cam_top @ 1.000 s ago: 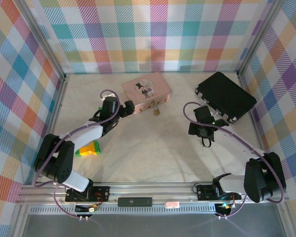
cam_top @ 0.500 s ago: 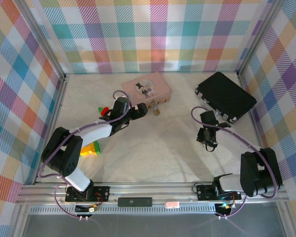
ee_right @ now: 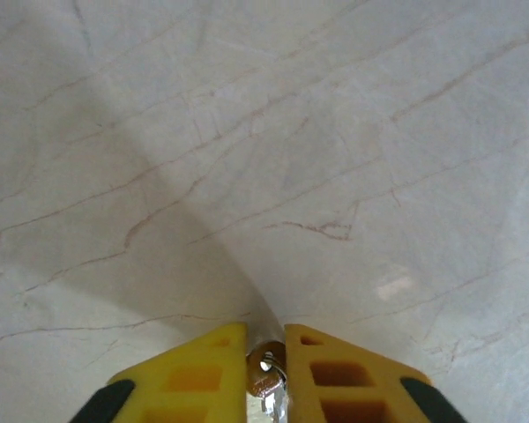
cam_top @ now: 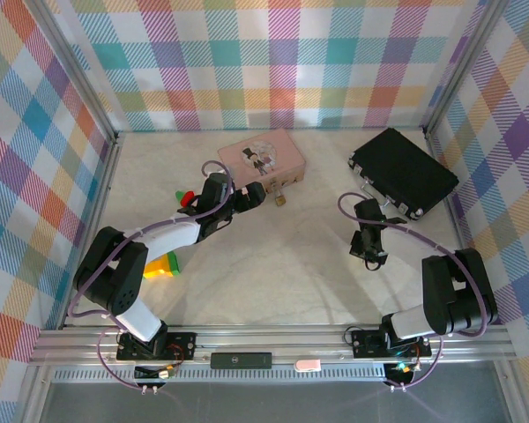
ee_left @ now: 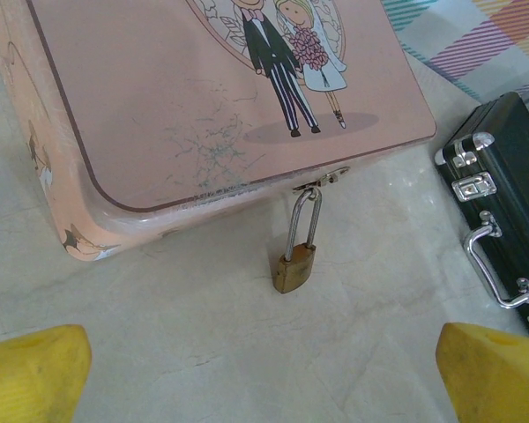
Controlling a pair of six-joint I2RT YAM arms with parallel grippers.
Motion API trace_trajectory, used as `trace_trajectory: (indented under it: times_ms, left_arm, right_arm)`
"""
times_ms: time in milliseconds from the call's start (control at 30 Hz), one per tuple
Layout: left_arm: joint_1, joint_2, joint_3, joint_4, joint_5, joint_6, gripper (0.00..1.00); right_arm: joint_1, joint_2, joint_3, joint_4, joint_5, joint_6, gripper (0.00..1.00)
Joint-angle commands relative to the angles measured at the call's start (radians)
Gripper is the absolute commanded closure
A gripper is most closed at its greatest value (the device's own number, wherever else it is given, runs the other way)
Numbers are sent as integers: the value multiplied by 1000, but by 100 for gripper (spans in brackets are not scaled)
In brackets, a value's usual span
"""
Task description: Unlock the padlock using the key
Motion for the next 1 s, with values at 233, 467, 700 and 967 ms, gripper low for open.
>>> trace_trajectory:
  times_ms: [233,467,700,967]
  left_arm:
    - [-8,-42,-49,63,94,-19,0]
    - [-21,-39,-51,176,214,-129,2]
    - [-68,68,-52,521,383,-311,22]
    - [-119,82,-82,586,382,-363,32]
  right_arm:
    - [0,-89,40,-45,-105,37,100]
    - [0,-114,73,69,-306,96,100]
    - [0,-61,74,385,-591,188,100]
    - [0,-4,110,611,-843,228,100]
